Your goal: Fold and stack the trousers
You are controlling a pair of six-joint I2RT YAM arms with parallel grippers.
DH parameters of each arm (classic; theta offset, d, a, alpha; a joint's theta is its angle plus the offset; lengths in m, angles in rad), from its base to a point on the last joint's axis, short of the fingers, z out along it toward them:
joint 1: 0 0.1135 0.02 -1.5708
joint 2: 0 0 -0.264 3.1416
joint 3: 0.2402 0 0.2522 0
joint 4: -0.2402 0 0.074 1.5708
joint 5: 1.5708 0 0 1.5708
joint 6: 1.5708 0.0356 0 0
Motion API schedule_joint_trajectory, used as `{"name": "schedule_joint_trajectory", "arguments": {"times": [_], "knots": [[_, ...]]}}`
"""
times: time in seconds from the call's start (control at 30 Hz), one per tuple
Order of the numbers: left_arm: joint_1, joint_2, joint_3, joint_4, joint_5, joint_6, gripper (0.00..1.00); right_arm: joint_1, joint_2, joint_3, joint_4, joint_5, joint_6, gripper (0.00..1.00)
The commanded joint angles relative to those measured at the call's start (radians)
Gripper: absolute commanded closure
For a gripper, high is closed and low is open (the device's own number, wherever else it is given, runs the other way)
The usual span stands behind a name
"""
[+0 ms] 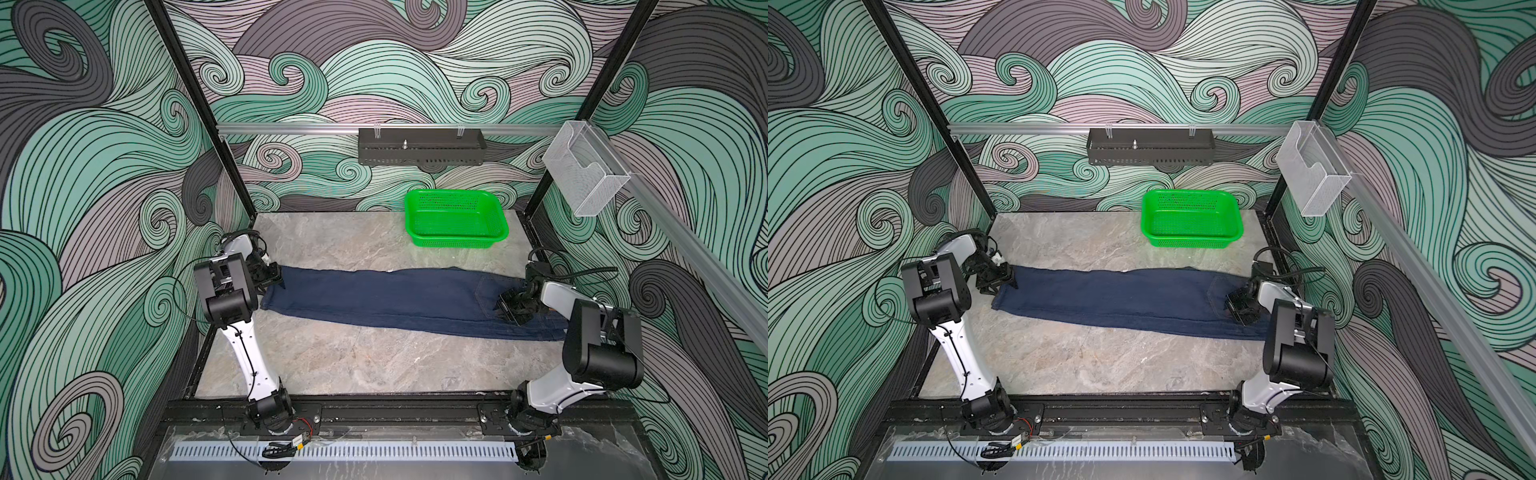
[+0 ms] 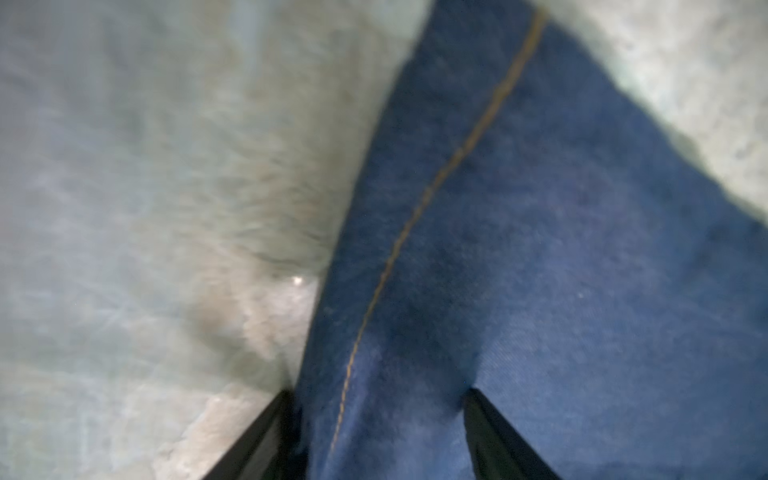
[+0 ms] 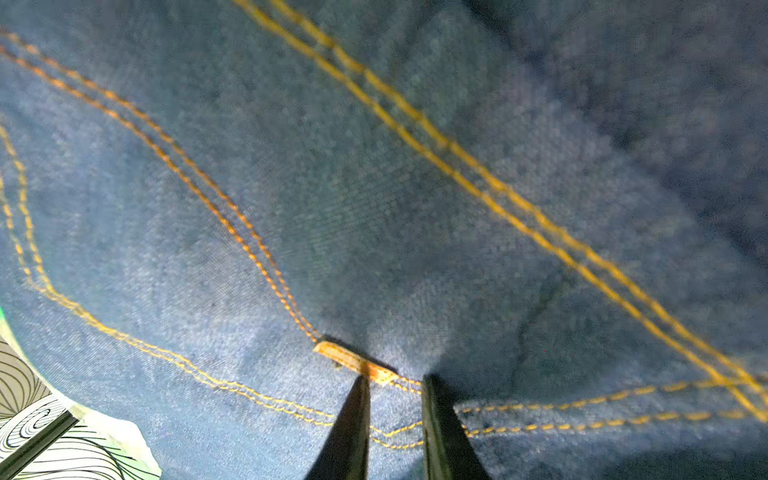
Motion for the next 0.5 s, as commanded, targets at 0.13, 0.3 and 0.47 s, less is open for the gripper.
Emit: {"name": "schedule_joint_trajectory", "arguments": {"times": [0.13, 0.3, 0.47], "knots": [[-0.012, 0.028, -0.026, -0.031, 0.089, 0.025, 0.71, 0.003, 0.014, -0.022, -0.007, -0.003, -0.007, 0.76], [-0.015, 0.011, -0.023, -0.034, 0.098, 0.026, 1.0, 0.004, 0.014, -0.022, -0.005, -0.003, -0.006, 0.76], [-0.019, -0.047, -0.025, -0.019, 0.09, 0.021, 1.0, 0.018, 0.017, -0.02, -0.009, 0.004, -0.005, 0.76]]}}
